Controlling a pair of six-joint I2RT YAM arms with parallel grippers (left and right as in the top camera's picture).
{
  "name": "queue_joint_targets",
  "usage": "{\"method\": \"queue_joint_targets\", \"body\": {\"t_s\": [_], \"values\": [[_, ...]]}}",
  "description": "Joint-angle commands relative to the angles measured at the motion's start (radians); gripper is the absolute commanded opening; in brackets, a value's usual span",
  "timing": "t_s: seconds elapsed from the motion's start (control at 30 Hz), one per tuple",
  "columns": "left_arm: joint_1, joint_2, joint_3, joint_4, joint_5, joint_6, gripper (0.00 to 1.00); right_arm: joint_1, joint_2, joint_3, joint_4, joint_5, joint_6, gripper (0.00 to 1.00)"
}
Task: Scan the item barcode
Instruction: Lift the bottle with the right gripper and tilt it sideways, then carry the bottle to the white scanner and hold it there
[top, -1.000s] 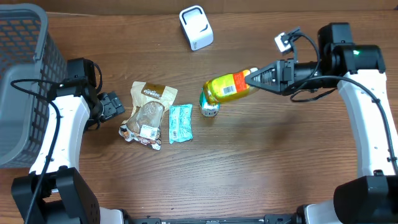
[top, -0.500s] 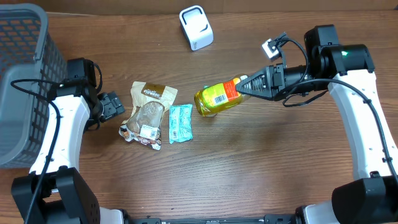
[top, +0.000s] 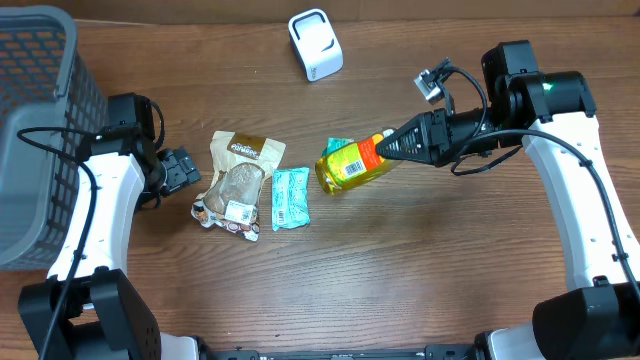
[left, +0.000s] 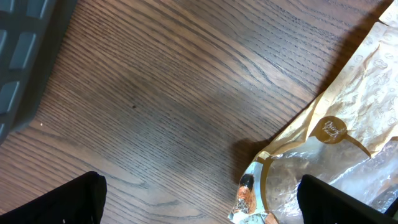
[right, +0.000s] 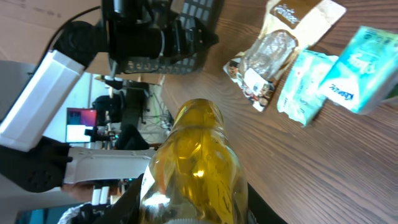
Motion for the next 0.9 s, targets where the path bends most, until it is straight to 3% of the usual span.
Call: {"method": "queue_joint_targets", "body": {"t_s": [0.0,0.67,0.8,0.83,0.87], "values": [[0.003,-0.020,-0.002,0.001,-0.009,-0.013,0.99,0.008,-0.021,0.025,-0.001,-0.015,-0.004,0.25],[0.003,-0.020,-0.002,0.001,-0.009,-0.013,1.00,0.138,-0.021,0.025,0.069,-0.010,-0.003,0.23],[0.003,-0.020,-0.002,0.001,-0.009,-0.013,1.00,0.143,-0.020,0.025,0.182,0.117,0.016,0.22],[0.003,-0.020,-0.002,0.001,-0.009,-0.013,1.00,0.143,-0.020,0.025,0.213,0.151,0.044,0.22],[0.003,-0.020,-0.002,0.001,-0.009,-0.013,1.00,0.143,-0.020,0.025,0.290,0.261,0.166,0.26]]}}
